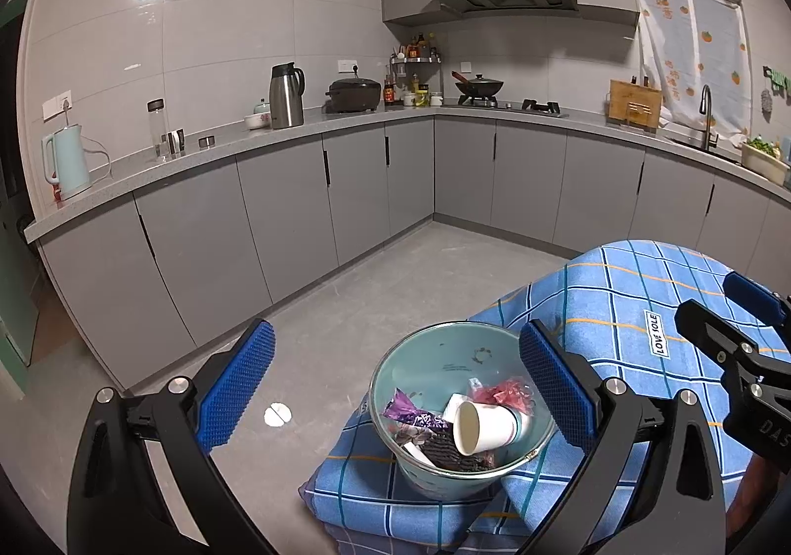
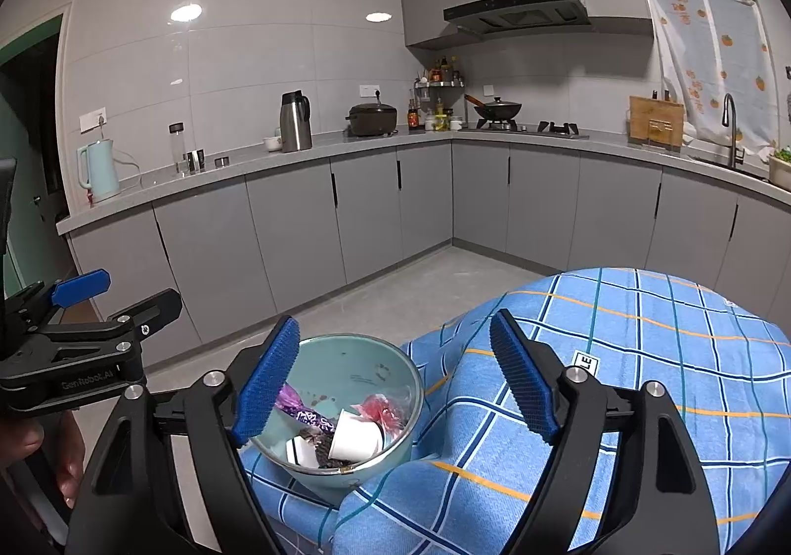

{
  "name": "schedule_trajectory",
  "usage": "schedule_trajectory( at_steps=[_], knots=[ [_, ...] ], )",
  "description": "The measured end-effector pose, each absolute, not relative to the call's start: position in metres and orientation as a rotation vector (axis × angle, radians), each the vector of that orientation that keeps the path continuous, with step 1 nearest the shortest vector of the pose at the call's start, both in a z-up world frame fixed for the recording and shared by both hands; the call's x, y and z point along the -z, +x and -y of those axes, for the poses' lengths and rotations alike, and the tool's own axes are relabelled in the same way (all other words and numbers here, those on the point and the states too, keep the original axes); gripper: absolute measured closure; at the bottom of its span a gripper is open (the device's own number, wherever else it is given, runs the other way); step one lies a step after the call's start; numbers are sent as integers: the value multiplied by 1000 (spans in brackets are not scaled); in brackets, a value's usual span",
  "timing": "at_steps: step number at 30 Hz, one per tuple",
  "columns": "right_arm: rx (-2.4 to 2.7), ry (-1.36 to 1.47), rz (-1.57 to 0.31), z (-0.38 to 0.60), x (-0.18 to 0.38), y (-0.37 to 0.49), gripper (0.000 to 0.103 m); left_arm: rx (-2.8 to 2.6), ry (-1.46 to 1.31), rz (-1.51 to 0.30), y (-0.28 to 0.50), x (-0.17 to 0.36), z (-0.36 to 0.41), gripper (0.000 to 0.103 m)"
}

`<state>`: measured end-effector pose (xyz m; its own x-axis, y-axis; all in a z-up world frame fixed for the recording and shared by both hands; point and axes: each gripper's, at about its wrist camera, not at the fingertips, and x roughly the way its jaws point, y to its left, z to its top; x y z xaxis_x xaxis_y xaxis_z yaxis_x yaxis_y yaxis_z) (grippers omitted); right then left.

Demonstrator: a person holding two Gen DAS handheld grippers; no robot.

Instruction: Collect trash

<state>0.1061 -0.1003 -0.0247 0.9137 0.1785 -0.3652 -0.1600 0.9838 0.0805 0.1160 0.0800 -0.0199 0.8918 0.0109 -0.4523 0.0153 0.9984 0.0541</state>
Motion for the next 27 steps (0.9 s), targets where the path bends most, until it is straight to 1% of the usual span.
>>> schedule_trajectory(
  at_steps=[18, 27],
  knots=[
    [-177, 54, -365, 97, 22, 103, 22, -12, 32, -488, 119, 22, -83, 5],
    [-177, 51, -364, 98, 22, 103, 22, -56, 78, -510, 124, 30, -77, 5]
  ],
)
